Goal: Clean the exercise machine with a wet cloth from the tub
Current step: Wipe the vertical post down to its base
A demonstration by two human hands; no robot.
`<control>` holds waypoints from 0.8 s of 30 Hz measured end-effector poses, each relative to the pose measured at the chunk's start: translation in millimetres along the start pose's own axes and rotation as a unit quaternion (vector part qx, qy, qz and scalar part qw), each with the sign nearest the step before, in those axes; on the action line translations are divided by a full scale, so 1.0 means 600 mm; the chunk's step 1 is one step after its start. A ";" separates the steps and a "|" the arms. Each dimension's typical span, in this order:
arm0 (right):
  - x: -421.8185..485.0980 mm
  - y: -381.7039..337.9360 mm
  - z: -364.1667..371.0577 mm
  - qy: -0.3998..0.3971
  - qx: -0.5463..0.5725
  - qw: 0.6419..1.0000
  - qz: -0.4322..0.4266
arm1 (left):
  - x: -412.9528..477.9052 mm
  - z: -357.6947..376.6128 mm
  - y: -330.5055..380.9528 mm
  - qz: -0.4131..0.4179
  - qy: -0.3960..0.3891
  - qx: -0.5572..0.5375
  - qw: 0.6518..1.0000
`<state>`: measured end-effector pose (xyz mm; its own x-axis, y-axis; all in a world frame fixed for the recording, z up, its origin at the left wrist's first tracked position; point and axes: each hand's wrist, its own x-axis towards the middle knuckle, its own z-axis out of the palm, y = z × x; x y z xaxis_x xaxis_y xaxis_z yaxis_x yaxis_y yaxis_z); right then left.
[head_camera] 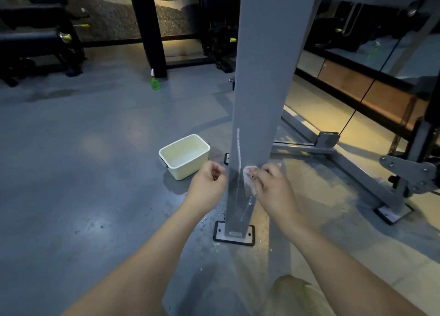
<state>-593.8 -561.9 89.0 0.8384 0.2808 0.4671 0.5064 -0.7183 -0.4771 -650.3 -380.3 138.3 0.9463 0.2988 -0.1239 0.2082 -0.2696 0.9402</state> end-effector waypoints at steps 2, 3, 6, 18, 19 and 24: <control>-0.010 -0.020 -0.010 0.014 0.113 0.991 0.071 | -0.015 0.002 -0.022 -0.001 -0.020 0.010 1.000; -0.016 -0.031 -0.016 0.010 0.160 0.981 0.110 | -0.023 0.004 -0.032 0.000 -0.031 0.009 0.999; -0.027 -0.058 -0.019 -0.027 0.280 0.937 0.205 | -0.045 0.012 -0.053 -0.005 -0.066 -0.028 0.997; -0.058 -0.031 0.007 -0.089 0.384 0.869 0.298 | -0.048 0.009 -0.084 -0.093 -0.062 -0.259 0.959; -0.063 -0.028 0.004 -0.098 0.384 0.869 0.296 | -0.047 0.009 -0.088 -0.103 -0.066 -0.268 0.956; -0.087 -0.024 -0.004 -0.192 0.364 0.874 0.258 | -0.053 0.006 -0.102 -0.146 -0.088 -0.323 0.931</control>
<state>-645.4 -568.0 73.2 0.9280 0.3323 -0.1686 -0.0832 -0.2564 -0.9630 -692.0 -376.7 83.3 0.9107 0.1022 -0.4001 0.3240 0.4238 0.8458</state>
